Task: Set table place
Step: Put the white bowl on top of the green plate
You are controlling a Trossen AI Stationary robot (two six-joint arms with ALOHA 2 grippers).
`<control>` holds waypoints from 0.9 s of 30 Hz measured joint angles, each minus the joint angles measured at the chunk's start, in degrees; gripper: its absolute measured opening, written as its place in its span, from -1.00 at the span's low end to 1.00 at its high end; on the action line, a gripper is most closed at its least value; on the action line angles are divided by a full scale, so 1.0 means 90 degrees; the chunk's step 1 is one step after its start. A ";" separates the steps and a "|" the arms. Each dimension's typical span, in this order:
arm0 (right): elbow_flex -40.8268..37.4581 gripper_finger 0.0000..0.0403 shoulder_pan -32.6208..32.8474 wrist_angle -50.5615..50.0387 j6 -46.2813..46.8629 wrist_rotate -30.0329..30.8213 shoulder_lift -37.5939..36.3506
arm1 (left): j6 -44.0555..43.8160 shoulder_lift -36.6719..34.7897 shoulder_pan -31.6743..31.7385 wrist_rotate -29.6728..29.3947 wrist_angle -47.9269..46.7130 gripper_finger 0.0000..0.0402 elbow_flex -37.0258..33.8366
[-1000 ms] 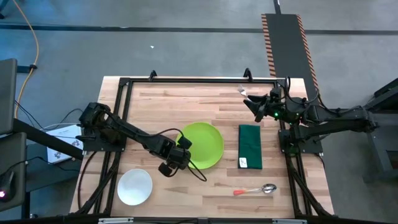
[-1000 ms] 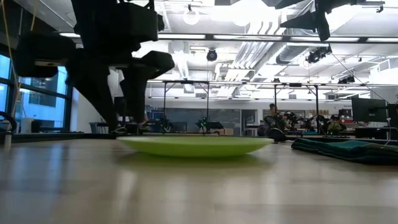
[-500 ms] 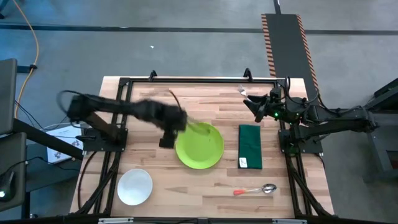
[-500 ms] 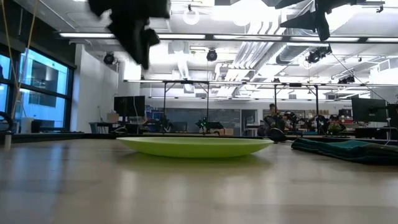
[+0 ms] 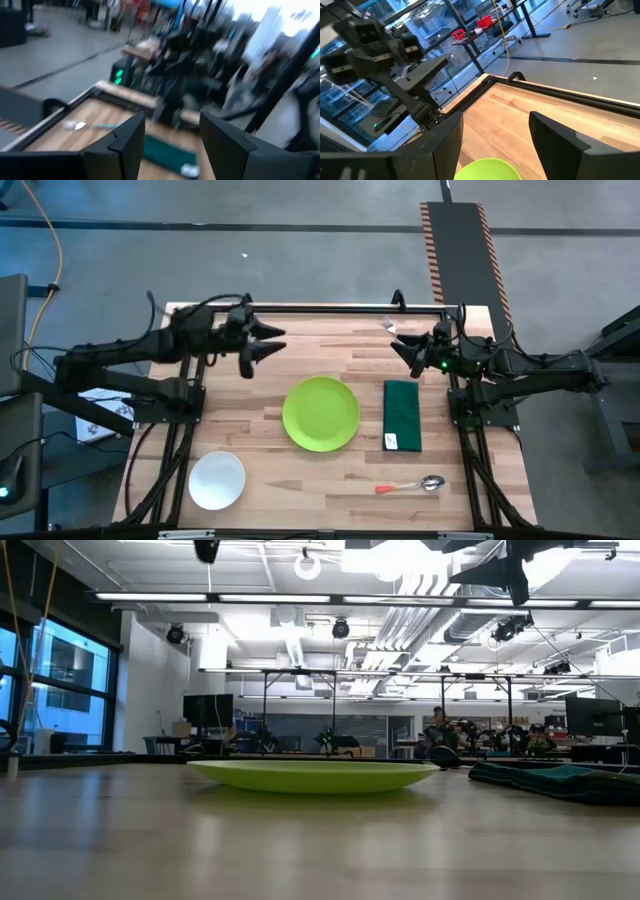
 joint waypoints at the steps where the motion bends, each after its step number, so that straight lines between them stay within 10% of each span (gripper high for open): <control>1: 0.0000 0.09 0.0000 0.0002 -0.0080 -0.0057 -0.0002 | -0.0194 -0.0170 0.0000 0.0046 0.0441 -0.11 -0.0389; 8: 0.0000 0.09 0.0000 0.0389 -0.1110 -0.0848 0.0000 | -0.1179 -0.0949 0.0000 0.0063 0.2250 -0.11 -0.2038; 27: 0.0000 0.09 0.0000 0.0952 -0.2372 -0.2702 0.0000 | -0.0242 -0.1065 0.0000 -0.0005 0.2191 -0.11 -0.2040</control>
